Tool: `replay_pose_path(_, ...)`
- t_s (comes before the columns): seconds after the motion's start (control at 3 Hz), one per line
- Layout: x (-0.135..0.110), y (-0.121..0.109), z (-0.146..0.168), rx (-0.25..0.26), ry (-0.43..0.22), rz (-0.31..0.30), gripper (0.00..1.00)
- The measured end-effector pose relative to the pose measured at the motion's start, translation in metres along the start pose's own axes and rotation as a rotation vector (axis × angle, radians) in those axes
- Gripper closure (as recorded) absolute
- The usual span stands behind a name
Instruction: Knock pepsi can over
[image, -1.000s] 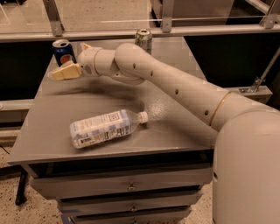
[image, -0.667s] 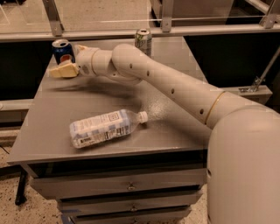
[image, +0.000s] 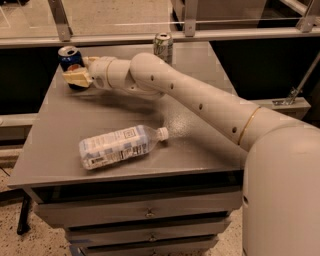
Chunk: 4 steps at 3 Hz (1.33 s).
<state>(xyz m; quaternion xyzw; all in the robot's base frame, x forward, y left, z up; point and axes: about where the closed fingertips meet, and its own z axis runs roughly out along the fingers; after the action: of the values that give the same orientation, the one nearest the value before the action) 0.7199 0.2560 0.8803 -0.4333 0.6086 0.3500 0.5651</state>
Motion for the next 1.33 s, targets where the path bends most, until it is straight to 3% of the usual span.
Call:
replay_pose_path(0.33,-0.006,-0.002,-0.020,0.020,-0.008,-0.011,0.86)
replay_pose_path(0.67,-0.014,-0.003,-0.049,0.037,-0.005,-0.036,1.00)
replay_pose_path(1.33,0.002,-0.002,-0.141,0.094,0.076,-0.036,1.00)
